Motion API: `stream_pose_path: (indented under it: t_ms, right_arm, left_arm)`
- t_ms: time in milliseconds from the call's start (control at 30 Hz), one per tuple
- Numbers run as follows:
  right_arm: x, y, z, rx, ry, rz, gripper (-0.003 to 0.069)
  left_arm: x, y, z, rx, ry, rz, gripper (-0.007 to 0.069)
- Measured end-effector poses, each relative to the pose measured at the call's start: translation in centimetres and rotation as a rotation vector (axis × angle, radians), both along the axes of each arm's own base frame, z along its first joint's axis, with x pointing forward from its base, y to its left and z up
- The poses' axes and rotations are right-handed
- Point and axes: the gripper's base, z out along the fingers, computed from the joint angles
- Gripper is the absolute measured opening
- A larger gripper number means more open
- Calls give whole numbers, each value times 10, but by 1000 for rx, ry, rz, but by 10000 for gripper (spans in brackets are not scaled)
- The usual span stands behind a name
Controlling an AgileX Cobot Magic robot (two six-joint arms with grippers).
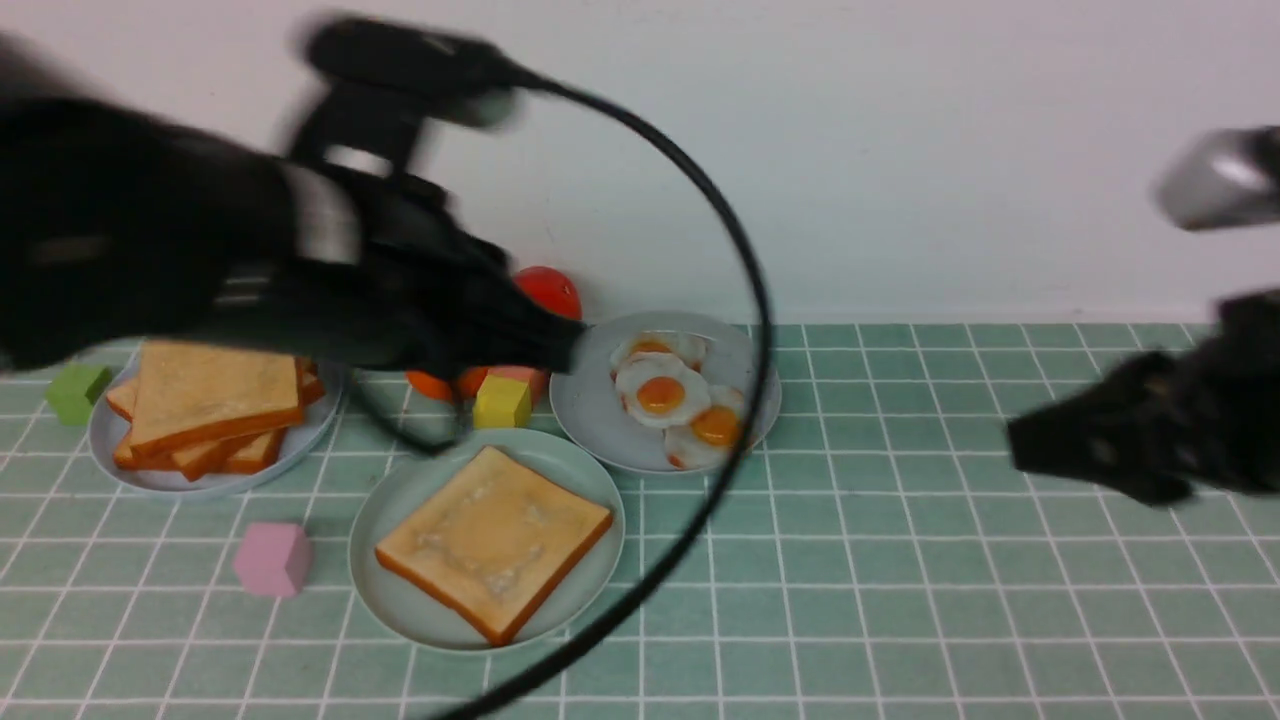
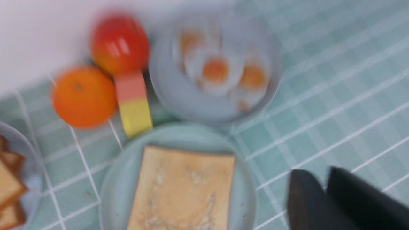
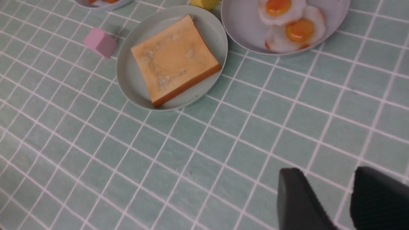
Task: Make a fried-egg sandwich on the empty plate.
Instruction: Use the right arm to grab a fried egg
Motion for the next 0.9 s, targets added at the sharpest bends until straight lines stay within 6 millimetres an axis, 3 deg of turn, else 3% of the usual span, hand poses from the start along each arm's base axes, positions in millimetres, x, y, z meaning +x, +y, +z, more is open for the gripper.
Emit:
stream_pose_path:
  t_ms: [100,367,433,467,533,633,767,900]
  right_arm:
    - [42,14,-14,12,82,7,235]
    - [152,48,-74,14,231,56,270]
    - [179,57,-88,12,246,80,283]
    - [181,57,-89,11,247,83,285]
    - [216,69,-108,10,258,119,300]
    - [248,79,-128,16,258,151,310]
    - [279,89,-153,11,248,200,316]
    - [296,93,-167,-18,221,234,316]
  left_arm:
    - [-43,29,5,-82,-100,-5,-13]
    - [-113,75,-34,-238,-248,-13,-13]
    - [-121,80,-43,-273,-257,-6,-13]
    - [-122,80,-43,-277,-260,-6,-13]
    - [-128,85,-48,-308,-271,-1,-13]
    - [-128,85,-48,-315,-272,0,-13]
    - [-128,85,-48,-320,-272,0,-13]
    - [-128,85,-48,-321,-272,0,-13]
